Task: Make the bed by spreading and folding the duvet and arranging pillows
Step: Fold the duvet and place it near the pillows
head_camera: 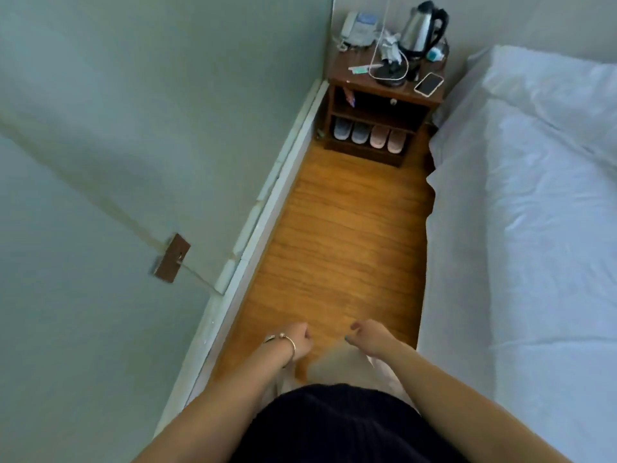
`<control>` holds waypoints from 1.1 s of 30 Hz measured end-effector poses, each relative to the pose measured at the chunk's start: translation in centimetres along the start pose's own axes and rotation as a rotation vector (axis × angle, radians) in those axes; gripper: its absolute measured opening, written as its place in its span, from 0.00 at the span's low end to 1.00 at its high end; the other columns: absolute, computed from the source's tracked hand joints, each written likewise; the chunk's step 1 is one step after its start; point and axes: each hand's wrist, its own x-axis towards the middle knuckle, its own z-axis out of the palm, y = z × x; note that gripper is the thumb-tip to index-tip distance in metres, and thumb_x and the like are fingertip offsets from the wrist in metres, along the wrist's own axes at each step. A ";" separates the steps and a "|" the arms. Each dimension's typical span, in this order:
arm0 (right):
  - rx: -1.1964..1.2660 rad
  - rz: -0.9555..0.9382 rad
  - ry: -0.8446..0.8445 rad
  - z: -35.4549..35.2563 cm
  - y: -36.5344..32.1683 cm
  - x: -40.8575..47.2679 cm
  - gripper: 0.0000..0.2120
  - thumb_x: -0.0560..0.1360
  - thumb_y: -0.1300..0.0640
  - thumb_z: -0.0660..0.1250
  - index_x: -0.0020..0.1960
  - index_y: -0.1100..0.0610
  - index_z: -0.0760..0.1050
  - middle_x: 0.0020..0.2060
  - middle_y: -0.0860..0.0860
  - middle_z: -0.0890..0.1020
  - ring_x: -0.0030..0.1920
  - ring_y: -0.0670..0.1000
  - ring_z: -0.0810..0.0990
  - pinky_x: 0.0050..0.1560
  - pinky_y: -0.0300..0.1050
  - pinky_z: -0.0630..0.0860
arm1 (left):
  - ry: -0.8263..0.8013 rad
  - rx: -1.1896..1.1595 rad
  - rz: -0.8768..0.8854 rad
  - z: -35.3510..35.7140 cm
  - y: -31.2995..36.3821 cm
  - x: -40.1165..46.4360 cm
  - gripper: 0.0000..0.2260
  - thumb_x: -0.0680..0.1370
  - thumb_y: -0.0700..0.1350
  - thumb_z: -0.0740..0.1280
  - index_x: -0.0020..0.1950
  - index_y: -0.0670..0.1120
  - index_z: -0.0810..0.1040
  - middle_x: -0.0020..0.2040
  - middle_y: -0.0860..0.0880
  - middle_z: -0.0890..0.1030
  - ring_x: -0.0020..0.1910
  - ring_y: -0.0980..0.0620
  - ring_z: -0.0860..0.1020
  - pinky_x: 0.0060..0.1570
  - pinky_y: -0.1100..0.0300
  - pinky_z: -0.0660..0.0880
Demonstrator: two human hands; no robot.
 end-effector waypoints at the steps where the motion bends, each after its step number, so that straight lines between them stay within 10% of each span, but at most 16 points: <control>1: 0.021 0.015 0.034 -1.1 -0.6 0.3 0.25 0.78 0.45 0.62 0.72 0.55 0.68 0.65 0.54 0.74 0.63 0.54 0.74 0.62 0.48 0.74 | -0.003 0.017 0.020 -1.6 0.8 1.0 0.09 0.77 0.50 0.60 0.51 0.49 0.75 0.54 0.47 0.80 0.51 0.46 0.78 0.54 0.54 0.75; 12: 0.118 0.135 0.095 -18.6 -0.5 15.8 0.30 0.79 0.42 0.59 0.75 0.57 0.62 0.73 0.55 0.62 0.73 0.58 0.58 0.71 0.53 0.60 | 0.013 0.106 0.160 -17.4 16.1 18.1 0.09 0.77 0.51 0.60 0.51 0.50 0.76 0.49 0.50 0.80 0.45 0.49 0.77 0.46 0.57 0.74; 29: 0.677 0.389 0.414 -57.0 15.1 30.5 0.21 0.79 0.46 0.62 0.63 0.61 0.72 0.57 0.56 0.75 0.60 0.58 0.75 0.60 0.50 0.73 | -0.015 0.625 0.552 -36.4 60.9 42.9 0.11 0.74 0.54 0.57 0.46 0.51 0.77 0.46 0.51 0.80 0.46 0.47 0.79 0.51 0.51 0.77; 33: 0.842 0.537 0.490 -66.1 21.7 34.3 0.26 0.79 0.46 0.63 0.70 0.61 0.68 0.66 0.57 0.72 0.64 0.58 0.73 0.62 0.49 0.70 | -0.081 0.833 0.659 -38.5 73.4 49.8 0.13 0.78 0.52 0.56 0.55 0.50 0.75 0.54 0.48 0.79 0.52 0.46 0.78 0.54 0.53 0.75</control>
